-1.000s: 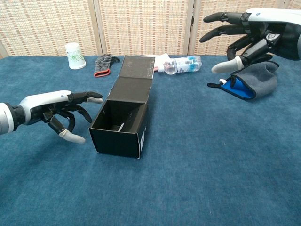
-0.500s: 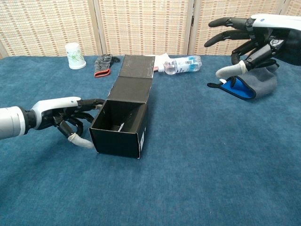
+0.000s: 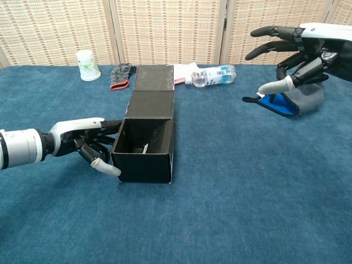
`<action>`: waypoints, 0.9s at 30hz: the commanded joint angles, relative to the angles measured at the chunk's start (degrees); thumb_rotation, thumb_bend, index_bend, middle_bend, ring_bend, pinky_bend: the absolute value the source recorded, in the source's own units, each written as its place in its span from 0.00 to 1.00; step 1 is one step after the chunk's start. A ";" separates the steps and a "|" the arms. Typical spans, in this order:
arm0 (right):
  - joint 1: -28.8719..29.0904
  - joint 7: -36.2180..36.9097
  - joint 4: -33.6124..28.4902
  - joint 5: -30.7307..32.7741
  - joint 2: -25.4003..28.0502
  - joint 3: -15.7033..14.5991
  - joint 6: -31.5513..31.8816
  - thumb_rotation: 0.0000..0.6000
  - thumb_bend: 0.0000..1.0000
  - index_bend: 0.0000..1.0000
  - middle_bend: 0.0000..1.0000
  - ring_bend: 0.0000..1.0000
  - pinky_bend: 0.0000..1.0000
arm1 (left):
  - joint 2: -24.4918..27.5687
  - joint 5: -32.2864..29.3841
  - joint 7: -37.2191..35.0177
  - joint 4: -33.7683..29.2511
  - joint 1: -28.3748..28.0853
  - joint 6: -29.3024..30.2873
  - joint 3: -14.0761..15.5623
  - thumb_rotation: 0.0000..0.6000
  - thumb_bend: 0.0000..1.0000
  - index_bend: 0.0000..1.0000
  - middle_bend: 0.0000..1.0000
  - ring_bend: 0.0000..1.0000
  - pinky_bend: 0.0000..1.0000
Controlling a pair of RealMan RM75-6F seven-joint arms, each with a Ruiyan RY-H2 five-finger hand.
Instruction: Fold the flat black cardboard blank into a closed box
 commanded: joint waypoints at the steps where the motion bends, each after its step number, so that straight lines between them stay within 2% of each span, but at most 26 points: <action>1: -0.06 0.21 0.26 0.02 -0.15 -0.04 0.05 1.00 0.03 0.00 0.18 0.69 1.00 | -0.86 -0.35 -0.84 0.95 0.01 0.17 -0.18 1.00 0.08 0.01 0.00 0.35 0.61; 6: -0.16 0.55 0.76 0.27 -0.52 -0.04 0.11 1.00 0.03 0.00 0.18 0.69 1.00 | -2.51 -0.92 -2.01 2.59 0.72 1.24 -0.39 1.00 0.08 0.16 0.13 0.43 0.62; 9: -0.24 0.59 0.95 0.61 -0.71 -0.08 0.05 1.00 0.03 0.00 0.18 0.69 1.00 | -3.38 -1.11 -2.07 3.26 1.23 1.92 -0.40 1.00 0.08 0.21 0.18 0.45 0.64; 17: -0.28 0.77 1.46 1.81 -1.57 0.13 -0.25 1.00 0.03 0.00 0.19 0.69 1.00 | -4.20 -0.58 -3.61 4.12 1.85 3.67 -0.18 1.00 0.08 0.27 0.25 0.49 0.66; 22: -0.29 2.25 1.07 5.55 -2.40 0.89 -1.86 1.00 0.03 0.00 0.21 0.66 1.00 | -3.63 0.61 -5.31 3.85 2.10 5.30 0.47 1.00 0.13 0.30 0.29 0.50 0.68; 24: 0.08 4.48 0.48 7.71 -2.40 1.71 -3.90 1.00 0.03 0.00 0.22 0.56 0.94 | -3.11 1.41 -5.78 3.58 2.15 6.28 0.88 1.00 0.13 0.30 0.29 0.50 0.69; 25: 0.32 5.71 0.30 8.74 -2.50 2.25 -4.85 1.00 0.03 0.00 0.22 0.49 0.85 | -2.86 1.72 -5.88 3.40 2.22 6.74 1.06 1.00 0.13 0.30 0.29 0.50 0.69; 27: 0.98 9.48 -0.08 11.11 -2.83 3.83 -7.50 1.00 0.03 0.00 0.21 0.32 0.59 | -2.11 2.37 -6.19 2.67 2.35 7.73 1.46 1.00 0.13 0.30 0.29 0.50 0.69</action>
